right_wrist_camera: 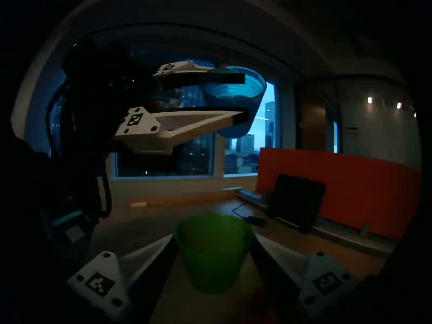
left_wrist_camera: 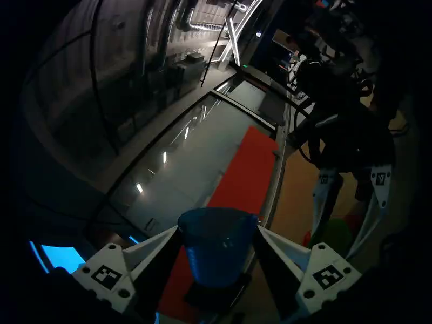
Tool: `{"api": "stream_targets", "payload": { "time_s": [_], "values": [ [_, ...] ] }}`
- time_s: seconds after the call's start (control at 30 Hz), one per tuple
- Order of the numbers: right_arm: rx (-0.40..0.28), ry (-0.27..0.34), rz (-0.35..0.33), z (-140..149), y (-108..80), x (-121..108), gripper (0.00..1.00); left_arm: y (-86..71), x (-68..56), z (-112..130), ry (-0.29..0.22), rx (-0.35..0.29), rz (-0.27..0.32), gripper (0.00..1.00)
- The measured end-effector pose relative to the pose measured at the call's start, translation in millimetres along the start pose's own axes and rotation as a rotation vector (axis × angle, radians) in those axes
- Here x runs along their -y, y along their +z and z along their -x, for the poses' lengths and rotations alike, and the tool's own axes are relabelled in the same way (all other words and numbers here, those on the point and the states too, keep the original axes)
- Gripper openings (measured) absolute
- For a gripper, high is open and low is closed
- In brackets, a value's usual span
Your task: Pour water
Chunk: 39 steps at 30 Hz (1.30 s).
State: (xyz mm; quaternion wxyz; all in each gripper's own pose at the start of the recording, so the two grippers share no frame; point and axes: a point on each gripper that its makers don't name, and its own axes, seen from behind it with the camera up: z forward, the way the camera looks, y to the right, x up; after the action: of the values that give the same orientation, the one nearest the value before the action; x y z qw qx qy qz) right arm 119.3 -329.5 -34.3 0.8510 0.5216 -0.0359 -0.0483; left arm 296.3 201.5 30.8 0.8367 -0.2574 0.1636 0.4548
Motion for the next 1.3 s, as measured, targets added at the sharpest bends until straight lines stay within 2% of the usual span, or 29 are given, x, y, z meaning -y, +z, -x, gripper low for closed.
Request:
{"api": "stream_targets", "payload": {
  "time_s": [0.27,0.87,1.3],
  "values": [
    [-0.005,0.006,0.004,-1,-0.7,-3,0.91,0.3,-1.6,-1,0.054,0.005,-0.004,0.86],
    [-0.005,0.000,0.008,-3,-4.2,-4,0.90,-5.6,13.2,-4,0.142,0.009,-0.029,0.86],
    [-0.005,-0.004,0.009,-6,-5.9,-4,0.90,-10.2,14.8,-11,0.203,0.002,-0.037,0.86]
  ]
}}
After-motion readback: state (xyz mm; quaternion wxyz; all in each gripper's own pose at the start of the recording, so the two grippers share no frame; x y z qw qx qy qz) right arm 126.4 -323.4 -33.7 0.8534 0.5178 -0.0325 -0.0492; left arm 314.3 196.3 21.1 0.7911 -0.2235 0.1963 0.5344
